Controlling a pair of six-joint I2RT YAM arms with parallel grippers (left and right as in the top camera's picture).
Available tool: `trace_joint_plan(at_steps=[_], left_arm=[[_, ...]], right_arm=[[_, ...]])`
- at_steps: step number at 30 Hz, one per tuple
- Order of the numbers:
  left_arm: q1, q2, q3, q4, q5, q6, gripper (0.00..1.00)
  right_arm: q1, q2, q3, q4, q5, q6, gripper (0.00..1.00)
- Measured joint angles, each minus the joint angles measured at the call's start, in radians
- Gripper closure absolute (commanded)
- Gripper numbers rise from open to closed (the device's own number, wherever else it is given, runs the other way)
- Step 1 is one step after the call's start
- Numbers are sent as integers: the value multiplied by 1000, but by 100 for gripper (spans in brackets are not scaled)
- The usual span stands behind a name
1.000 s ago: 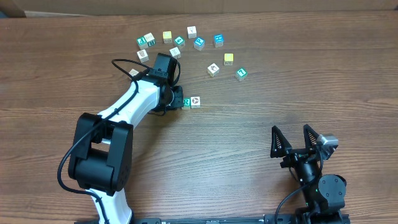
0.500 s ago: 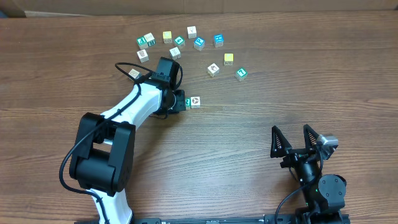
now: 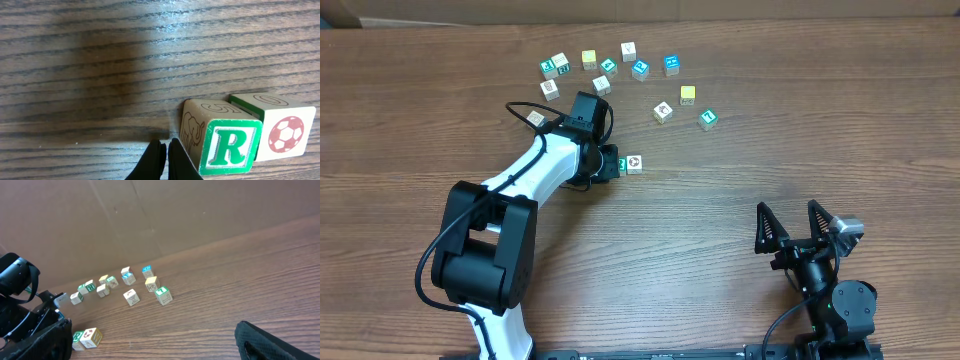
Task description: Form a horizontal line
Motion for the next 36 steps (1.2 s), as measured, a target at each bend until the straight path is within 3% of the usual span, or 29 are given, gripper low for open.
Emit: trace_joint_plan(at_steps=[36], left_arm=[[0, 0, 0, 26, 0, 0, 96]], right_arm=[[0, 0, 0, 0, 0, 0, 0]])
